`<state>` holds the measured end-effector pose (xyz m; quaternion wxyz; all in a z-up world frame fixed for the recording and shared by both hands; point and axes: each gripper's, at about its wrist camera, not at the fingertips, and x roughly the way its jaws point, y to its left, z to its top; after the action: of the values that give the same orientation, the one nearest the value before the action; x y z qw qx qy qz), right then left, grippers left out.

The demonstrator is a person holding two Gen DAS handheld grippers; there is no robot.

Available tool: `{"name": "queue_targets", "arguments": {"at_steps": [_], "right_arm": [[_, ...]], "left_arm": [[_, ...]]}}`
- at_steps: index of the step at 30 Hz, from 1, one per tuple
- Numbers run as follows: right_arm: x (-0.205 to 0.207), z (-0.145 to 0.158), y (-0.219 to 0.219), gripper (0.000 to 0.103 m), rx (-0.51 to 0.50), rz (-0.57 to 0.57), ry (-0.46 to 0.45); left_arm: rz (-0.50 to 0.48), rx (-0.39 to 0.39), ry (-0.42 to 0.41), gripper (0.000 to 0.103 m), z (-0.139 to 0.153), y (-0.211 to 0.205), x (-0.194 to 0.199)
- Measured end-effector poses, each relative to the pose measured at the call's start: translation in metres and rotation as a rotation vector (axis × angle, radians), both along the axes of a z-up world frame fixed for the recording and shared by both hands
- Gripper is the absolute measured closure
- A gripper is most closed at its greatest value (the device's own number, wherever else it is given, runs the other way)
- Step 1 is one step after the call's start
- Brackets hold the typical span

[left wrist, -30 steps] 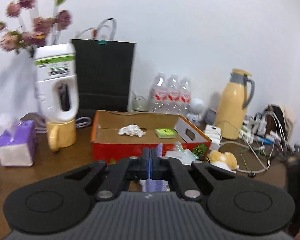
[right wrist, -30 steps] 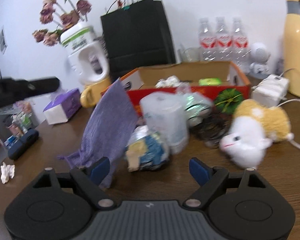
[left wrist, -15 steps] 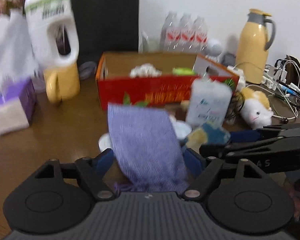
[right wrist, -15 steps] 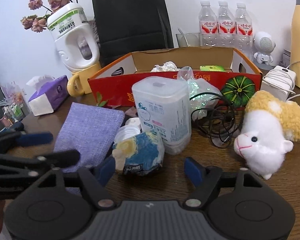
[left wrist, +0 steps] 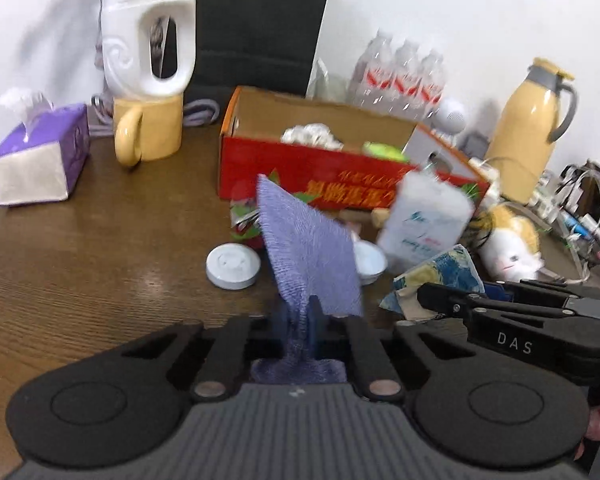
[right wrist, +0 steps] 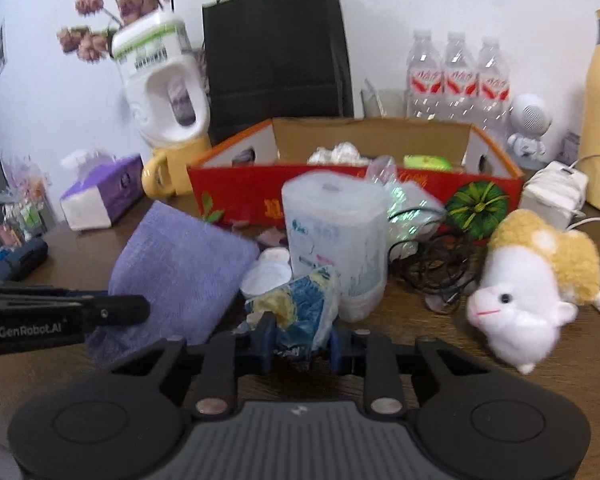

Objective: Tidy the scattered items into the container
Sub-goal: 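Grasp the purple cloth with the left gripper while the right gripper grasps the snack bag, then carry the purple cloth and snack bag into the box and release both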

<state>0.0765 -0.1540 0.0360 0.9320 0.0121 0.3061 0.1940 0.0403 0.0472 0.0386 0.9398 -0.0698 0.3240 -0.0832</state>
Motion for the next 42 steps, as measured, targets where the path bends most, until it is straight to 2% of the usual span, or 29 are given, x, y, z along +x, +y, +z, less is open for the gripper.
{"name": "queue_targets", "arguments": {"at_steps": [6, 10, 14, 19, 25, 30, 33, 38, 42], "right_arm": [[-0.040, 0.036, -0.019, 0.078, 0.032, -0.026, -0.106], [-0.073, 0.046, -0.035, 0.078, 0.058, -0.044, -0.143], [-0.104, 0.038, -0.042, 0.078, 0.051, -0.061, -0.158], [-0.140, 0.026, -0.052, 0.078, 0.024, -0.083, -0.196], [-0.161, 0.019, -0.056, 0.078, 0.045, -0.085, -0.180], [-0.143, 0.025, -0.054, 0.078, 0.061, -0.077, -0.186], [-0.115, 0.043, -0.059, 0.078, 0.085, -0.078, -0.202], [-0.032, 0.091, -0.068, 0.078, 0.120, -0.086, -0.247], [0.057, 0.124, -0.066, 0.078, 0.129, -0.103, -0.248]], "left_arm": [[0.005, -0.053, -0.124, 0.097, 0.034, -0.002, -0.047], [-0.015, 0.007, -0.216, 0.096, 0.040, -0.011, -0.088], [-0.034, 0.007, -0.221, 0.096, 0.029, -0.018, -0.117], [-0.021, 0.079, -0.259, 0.096, 0.022, -0.026, -0.145], [-0.031, 0.063, -0.256, 0.096, 0.015, -0.031, -0.155], [-0.063, 0.014, -0.274, 0.096, 0.028, -0.037, -0.130], [-0.090, -0.034, -0.298, 0.096, 0.049, -0.044, -0.095], [-0.103, -0.088, -0.345, 0.096, 0.094, -0.061, -0.003], [-0.102, -0.060, -0.377, 0.096, 0.131, -0.082, 0.076]]}}
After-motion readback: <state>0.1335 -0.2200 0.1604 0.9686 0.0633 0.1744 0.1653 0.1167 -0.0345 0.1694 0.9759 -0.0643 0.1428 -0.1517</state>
